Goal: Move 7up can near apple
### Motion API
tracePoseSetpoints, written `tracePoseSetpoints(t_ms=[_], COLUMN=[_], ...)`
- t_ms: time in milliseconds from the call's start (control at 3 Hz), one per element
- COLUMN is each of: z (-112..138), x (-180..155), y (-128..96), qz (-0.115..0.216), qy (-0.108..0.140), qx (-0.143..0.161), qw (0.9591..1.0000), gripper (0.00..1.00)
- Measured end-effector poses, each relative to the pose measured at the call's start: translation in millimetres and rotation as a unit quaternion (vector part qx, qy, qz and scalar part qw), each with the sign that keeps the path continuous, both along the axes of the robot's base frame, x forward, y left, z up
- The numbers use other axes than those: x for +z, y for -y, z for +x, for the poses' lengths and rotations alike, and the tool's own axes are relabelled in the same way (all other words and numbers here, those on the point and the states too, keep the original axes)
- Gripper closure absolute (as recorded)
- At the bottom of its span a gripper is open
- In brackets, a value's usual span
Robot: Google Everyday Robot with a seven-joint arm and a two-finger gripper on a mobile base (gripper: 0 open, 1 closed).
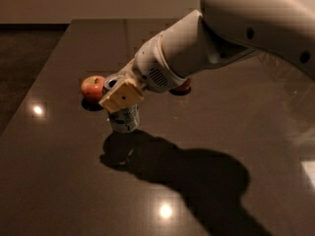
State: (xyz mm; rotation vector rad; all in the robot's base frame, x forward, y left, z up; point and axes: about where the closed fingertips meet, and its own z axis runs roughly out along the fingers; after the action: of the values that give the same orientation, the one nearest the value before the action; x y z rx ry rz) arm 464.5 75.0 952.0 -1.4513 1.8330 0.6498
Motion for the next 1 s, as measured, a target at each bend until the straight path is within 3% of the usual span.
tracePoseSetpoints(t_ms=[333, 1000], z=[20, 47], x=[-1, -15], y=[-16, -27], qz=[0.011, 0.004], qy=[0.005, 0.019], qx=[-0.015, -0.032], qw=[0.9998, 0.9993], gripper=[1.0, 0.59])
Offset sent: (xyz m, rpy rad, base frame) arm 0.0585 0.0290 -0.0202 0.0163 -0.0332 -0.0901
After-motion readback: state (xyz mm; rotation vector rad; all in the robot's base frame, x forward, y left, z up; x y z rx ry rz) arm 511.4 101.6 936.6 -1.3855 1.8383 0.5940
